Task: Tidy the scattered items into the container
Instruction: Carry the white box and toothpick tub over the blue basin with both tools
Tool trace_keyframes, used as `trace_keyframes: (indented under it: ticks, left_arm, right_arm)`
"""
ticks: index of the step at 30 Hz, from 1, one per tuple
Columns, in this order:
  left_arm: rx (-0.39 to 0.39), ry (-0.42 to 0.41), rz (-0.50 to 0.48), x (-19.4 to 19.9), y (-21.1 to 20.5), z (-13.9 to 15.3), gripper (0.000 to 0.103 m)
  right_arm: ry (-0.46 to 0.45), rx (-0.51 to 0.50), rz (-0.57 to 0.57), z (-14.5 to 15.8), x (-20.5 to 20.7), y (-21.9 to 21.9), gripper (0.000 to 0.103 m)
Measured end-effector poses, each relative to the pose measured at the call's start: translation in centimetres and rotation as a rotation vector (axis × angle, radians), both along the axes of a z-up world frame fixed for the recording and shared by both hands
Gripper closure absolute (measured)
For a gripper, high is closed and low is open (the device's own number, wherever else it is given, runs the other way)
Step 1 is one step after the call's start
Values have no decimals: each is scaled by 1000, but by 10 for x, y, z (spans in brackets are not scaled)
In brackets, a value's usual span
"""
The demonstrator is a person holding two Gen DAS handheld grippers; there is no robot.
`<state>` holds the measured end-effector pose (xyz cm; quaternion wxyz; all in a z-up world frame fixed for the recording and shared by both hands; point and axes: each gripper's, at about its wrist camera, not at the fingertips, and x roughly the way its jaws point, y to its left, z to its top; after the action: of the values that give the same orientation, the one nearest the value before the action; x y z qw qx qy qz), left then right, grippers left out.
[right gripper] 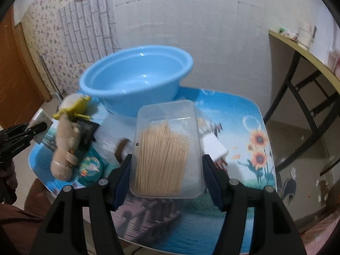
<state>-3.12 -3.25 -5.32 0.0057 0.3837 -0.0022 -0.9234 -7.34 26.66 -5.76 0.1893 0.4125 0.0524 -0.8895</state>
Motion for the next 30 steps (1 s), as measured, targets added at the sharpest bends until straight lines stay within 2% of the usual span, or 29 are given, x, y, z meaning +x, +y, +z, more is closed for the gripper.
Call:
trace_keyframes:
  ticks: [8,12,20,27,30]
  left_arm:
    - [2,58,-88,-34,15,40,84]
    - [11,62,-136,-59,28,48,84]
    - [6,37,-245,-111,65,42,84]
    - [-1,6,-310,-143,89,21,84]
    - [-7,-12,-332,-153,95,14,84]
  right_arm:
    - [20,-76,61,36,-34,-14,41]
    - [6,-76,79,43,-60,-23,41]
    - [-36,-51,131,38,-103,-48,41]
    - [-41,19,149,24,-120,-65,41]
    - [-64,17,169,18,-127,-69,41]
